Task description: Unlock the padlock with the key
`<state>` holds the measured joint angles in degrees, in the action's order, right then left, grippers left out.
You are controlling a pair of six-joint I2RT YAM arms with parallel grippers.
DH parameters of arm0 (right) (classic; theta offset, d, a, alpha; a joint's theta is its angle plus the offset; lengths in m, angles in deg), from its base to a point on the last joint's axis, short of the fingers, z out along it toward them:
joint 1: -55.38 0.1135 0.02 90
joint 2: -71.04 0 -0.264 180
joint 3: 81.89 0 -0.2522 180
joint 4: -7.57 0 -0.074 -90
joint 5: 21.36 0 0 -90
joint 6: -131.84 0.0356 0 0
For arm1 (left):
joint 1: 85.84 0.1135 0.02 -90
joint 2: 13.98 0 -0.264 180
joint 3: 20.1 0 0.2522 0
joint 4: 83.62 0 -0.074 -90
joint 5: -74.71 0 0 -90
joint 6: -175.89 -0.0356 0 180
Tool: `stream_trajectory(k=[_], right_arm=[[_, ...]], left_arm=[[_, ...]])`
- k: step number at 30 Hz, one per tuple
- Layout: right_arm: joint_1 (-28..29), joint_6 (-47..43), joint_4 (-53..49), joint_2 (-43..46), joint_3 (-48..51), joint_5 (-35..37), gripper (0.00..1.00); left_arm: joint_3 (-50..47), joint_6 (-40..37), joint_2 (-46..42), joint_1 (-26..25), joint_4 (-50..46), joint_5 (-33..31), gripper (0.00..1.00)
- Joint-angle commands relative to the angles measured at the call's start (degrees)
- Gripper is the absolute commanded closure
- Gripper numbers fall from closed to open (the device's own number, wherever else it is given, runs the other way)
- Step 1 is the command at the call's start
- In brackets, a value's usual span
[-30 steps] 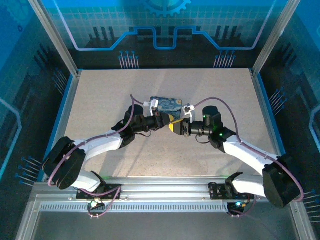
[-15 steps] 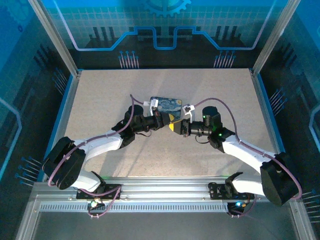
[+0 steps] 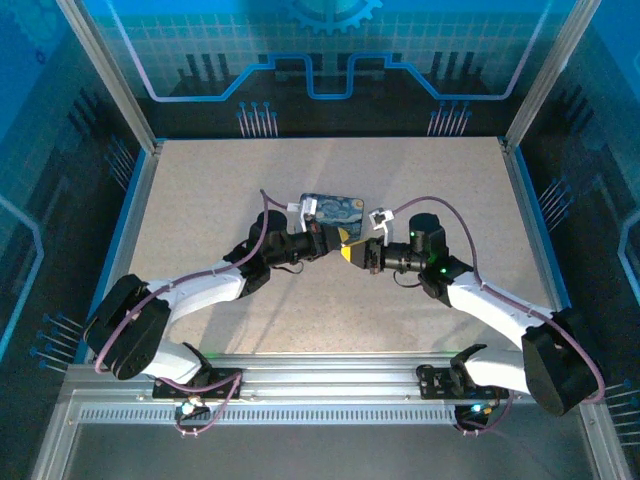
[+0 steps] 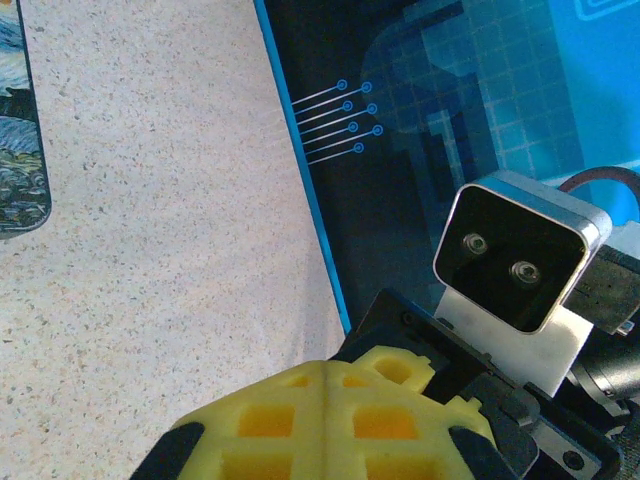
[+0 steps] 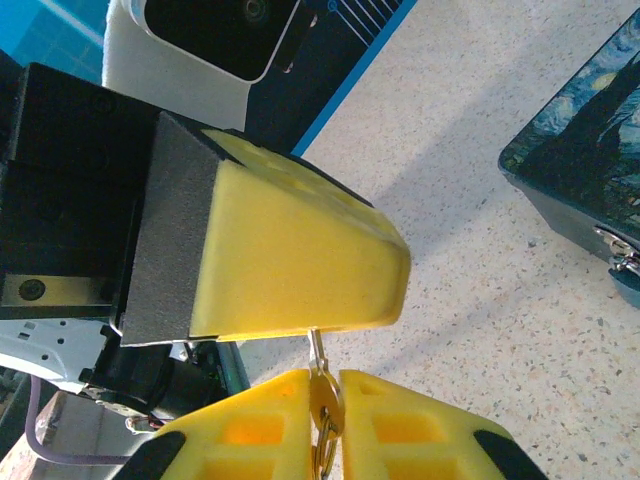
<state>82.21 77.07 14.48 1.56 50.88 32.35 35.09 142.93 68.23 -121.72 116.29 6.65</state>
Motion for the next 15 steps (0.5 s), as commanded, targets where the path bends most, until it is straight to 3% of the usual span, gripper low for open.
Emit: stream_trajectory(k=[1,10,15], right_arm=[[-1.65,0.72,-0.16,1.35,1.29,0.79,0.87],[-2.23,-0.16,-2.29,1.71,1.06,1.53,1.0],[-2.27,-4.01,-7.6,1.22,-0.15,3.08,1.0]], left_arm=[[-0.73,-1.13,-2.22,0.06,0.15,-1.77,1.0],[-1.01,-1.38,-2.56,0.22,0.05,-1.85,1.0],[-1.69,-3.18,-4.5,1.45,-2.29,-2.45,0.71]])
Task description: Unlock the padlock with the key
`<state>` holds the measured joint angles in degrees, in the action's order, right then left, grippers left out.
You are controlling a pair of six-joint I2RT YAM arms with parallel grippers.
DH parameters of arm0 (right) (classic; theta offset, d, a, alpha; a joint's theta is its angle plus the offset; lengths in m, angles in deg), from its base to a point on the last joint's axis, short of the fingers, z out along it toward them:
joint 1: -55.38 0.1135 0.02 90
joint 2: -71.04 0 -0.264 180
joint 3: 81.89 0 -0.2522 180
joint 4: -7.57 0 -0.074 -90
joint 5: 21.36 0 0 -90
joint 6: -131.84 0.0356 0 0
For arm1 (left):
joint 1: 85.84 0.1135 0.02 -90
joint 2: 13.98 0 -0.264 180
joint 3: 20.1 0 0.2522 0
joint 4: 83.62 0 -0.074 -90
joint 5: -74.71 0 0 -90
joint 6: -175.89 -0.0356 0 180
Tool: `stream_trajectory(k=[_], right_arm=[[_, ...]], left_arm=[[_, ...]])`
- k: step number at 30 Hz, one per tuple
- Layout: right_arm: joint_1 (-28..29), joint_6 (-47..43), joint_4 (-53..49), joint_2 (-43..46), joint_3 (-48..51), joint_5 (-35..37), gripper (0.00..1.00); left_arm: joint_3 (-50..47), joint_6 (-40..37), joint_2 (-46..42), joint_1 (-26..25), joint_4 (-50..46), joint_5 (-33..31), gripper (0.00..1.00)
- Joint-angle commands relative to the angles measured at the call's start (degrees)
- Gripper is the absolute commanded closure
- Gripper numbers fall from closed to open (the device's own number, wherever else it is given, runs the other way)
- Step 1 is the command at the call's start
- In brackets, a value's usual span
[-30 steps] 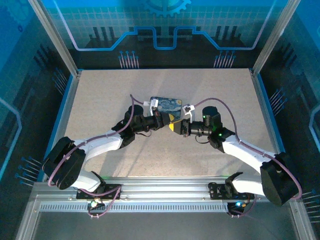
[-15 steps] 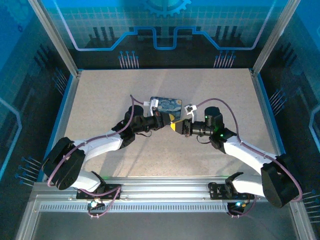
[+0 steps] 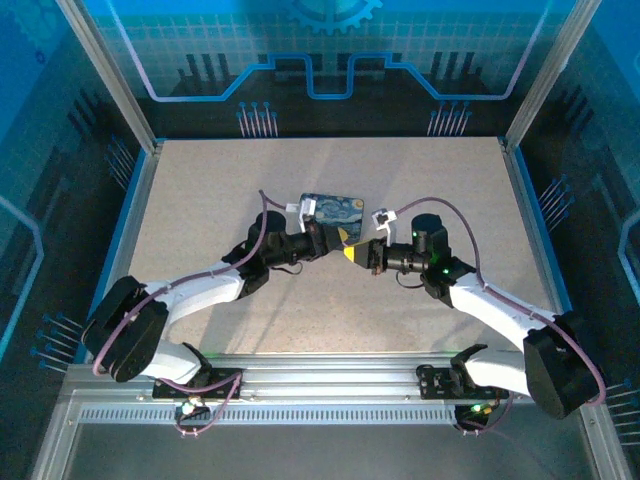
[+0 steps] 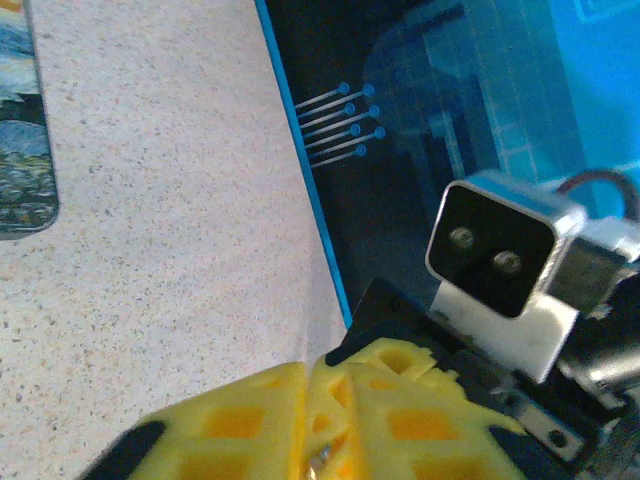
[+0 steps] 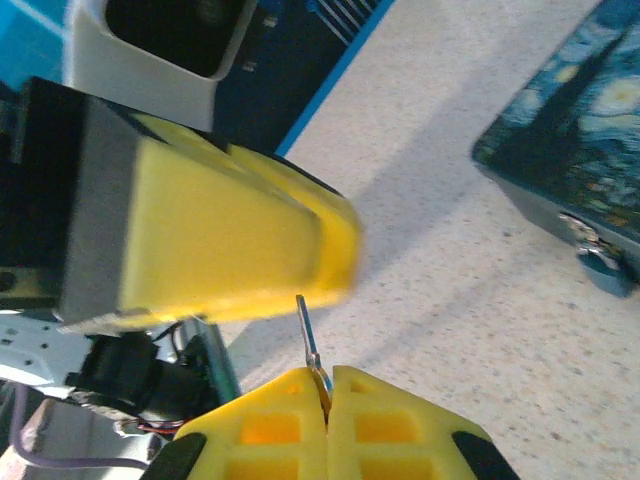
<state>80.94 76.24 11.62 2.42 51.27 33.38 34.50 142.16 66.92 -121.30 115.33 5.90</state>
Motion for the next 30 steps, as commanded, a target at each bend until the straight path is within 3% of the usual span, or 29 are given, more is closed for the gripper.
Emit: stream_trajectory(k=[1,4,9,18,30], right_arm=[[-1.08,-4.17,-5.46,0.02,-0.97,2.11,1.0],[-1.69,-6.8,-7.49,-2.2,-2.51,2.22,1.0],[-3.11,-9.84,-8.26,-7.44,-6.04,3.01,1.0],[-4.58,-10.76,-7.63,-21.72,-16.96,4.49,1.0],[-5.24,-10.81,-14.27,-36.07,-27.83,8.52,1.0]], left_arm=[[-1.35,-3.38,-4.07,1.39,-2.97,-2.31,0.64],[-1.94,-7.43,-7.11,2.11,-9.93,-4.93,0.49],[-2.25,-16.64,-8.93,2.39,-23.29,-10.78,0.36],[0.2,-29.75,1.02,2.46,-28.76,-14.37,0.27],[6.22,-34.91,14.19,2.44,-23.3,-17.35,0.25]])
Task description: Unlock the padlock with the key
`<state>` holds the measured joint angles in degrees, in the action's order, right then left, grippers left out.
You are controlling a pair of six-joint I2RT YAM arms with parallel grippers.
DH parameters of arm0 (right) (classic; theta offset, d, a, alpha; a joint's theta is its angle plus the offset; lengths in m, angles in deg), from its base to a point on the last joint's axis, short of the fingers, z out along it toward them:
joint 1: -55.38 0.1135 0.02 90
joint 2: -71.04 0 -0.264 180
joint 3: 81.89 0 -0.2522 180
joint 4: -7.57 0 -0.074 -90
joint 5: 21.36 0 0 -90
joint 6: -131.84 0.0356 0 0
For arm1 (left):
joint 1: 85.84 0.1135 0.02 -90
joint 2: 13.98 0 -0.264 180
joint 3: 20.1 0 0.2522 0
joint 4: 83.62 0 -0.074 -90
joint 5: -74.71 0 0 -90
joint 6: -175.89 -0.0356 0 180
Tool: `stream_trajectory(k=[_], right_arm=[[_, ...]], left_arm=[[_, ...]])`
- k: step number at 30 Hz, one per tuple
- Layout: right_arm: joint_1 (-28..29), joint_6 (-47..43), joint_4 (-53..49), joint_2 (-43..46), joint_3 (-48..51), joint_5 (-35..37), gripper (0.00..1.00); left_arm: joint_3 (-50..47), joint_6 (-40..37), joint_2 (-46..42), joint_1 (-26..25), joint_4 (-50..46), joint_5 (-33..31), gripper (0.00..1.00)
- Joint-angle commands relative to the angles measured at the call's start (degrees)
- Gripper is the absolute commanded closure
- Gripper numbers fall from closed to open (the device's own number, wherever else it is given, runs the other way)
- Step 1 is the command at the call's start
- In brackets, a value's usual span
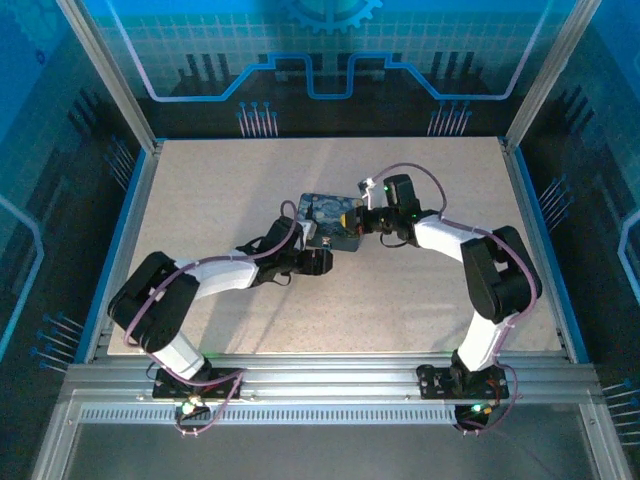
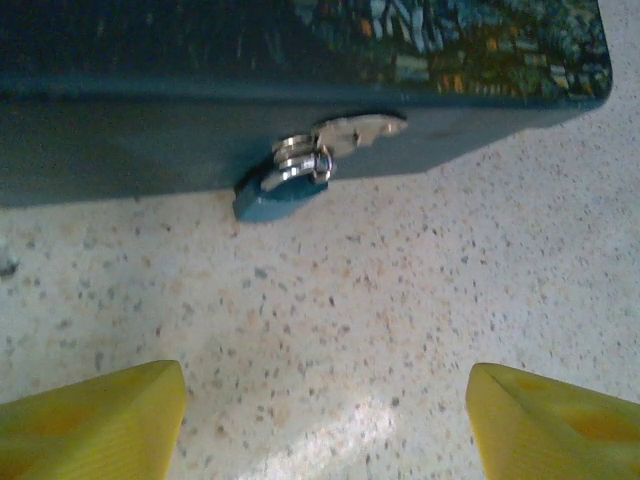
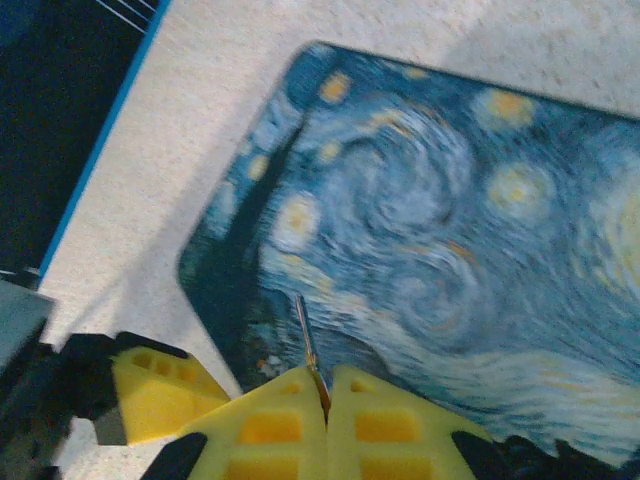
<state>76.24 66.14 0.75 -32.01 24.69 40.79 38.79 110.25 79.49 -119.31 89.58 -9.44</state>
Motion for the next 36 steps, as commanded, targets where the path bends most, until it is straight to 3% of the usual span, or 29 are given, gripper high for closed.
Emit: stream_trajectory(k=[1,8,21,36], right_arm=[[-0.58,-0.65,-3.93,-2.1,-1.25,1.58,1.0],[-0.58,-1.49,-7.93,-3.82,-1.35,2.92,1.0],[-0.24,-0.85,-7.29,-3.87,-0.55,2.37,1.0],[1.02,0.4,-6.23,-4.66,-0.89,2.19,1.0]], left_arm=[[2.17,-3.17,2.38,0.5,3.27,-2.44,0.25],[4.44,-3.94,7.14,0.43,6.39,-3.55,0.26],[8.31,-4.12,14.4,0.46,11.16,-6.02,0.39],[9.36,-0.11,15.16,-0.09,13.62,-4.43,0.56]])
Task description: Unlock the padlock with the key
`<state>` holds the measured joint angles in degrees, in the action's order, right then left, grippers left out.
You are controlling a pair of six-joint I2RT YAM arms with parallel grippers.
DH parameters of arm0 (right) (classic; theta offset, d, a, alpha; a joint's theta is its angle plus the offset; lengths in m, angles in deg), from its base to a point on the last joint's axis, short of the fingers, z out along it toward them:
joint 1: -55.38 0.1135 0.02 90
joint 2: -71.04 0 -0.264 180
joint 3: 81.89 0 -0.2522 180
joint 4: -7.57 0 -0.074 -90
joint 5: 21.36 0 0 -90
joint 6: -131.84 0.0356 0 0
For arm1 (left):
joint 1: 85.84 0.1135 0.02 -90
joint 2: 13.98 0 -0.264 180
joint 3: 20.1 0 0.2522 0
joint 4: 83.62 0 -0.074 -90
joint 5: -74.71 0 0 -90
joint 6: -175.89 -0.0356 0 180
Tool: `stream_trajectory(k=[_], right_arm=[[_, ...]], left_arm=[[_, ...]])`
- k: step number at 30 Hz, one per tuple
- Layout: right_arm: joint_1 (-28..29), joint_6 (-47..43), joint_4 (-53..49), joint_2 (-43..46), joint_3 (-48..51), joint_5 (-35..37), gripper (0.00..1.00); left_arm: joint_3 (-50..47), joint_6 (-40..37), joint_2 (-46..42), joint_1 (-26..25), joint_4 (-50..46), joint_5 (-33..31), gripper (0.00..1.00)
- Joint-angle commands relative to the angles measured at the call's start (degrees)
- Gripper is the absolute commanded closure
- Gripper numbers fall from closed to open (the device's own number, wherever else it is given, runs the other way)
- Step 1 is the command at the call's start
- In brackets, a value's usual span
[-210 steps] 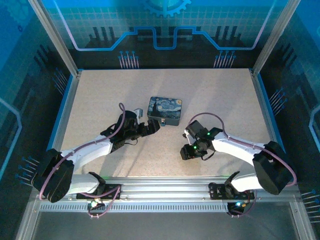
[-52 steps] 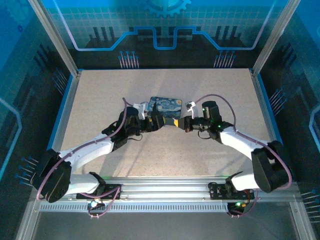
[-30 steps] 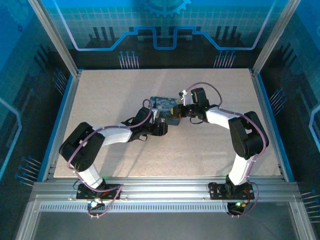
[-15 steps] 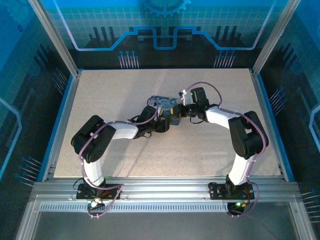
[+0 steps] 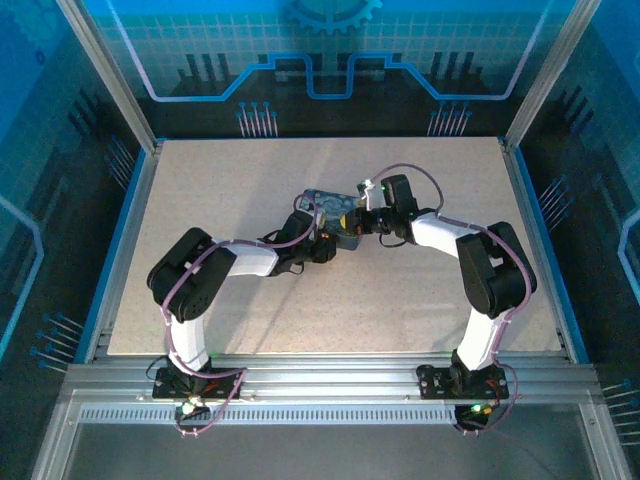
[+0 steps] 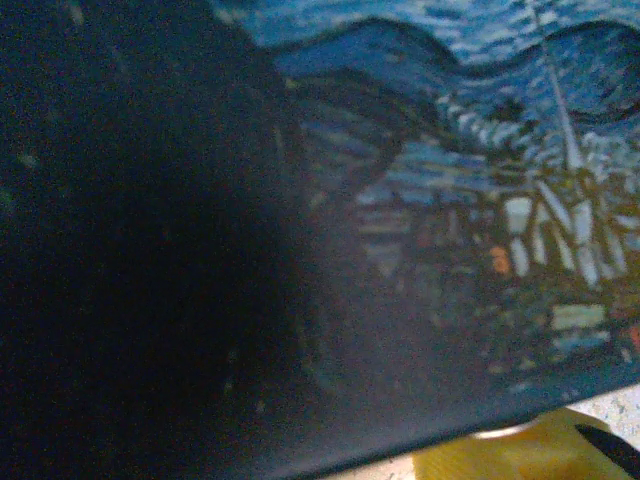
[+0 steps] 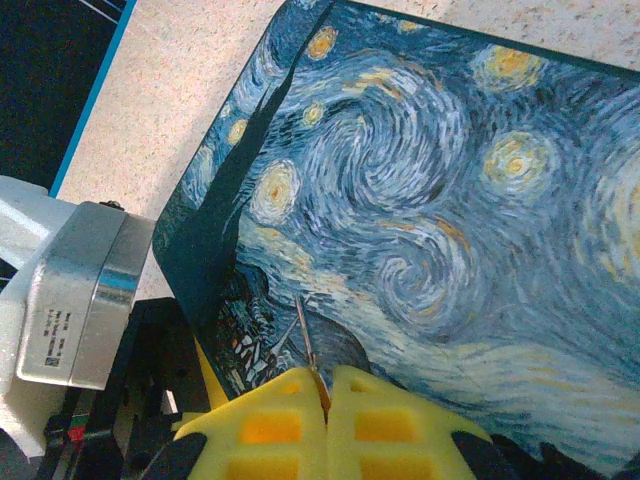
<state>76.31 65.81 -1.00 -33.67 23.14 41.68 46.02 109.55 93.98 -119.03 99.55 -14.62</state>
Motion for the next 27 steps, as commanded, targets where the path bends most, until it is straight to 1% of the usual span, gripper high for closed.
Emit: stream_trajectory(k=[1,11,14,18,21,27], right_arm=[[0.96,0.69,-4.57,-3.01,0.65,1.31,1.0],[1.31,1.06,-4.25,-2.93,0.65,1.39,1.0],[1.49,1.19,-4.22,-2.88,0.52,1.3,1.0],[1.83,1.35,-2.73,-2.11,0.98,0.67,1.0],[1.75,0.58,-1.61,-0.25,1.11,0.5,1.0],[1.31,-2.49,0.84,7.47,3.56,1.8,1.0]], left_arm=[[2.24,0.85,0.67,-0.46,3.78,0.95,0.56],[3.41,2.35,1.46,-0.92,3.41,0.36,0.62],[3.46,2.86,1.42,-1.05,3.26,-0.53,0.66],[3.54,3.57,1.39,-1.02,3.46,-0.51,0.75],[3.23,4.25,0.99,-1.01,4.16,0.19,0.8],[1.16,6.43,-1.94,-1.01,4.6,2.33,0.8]])
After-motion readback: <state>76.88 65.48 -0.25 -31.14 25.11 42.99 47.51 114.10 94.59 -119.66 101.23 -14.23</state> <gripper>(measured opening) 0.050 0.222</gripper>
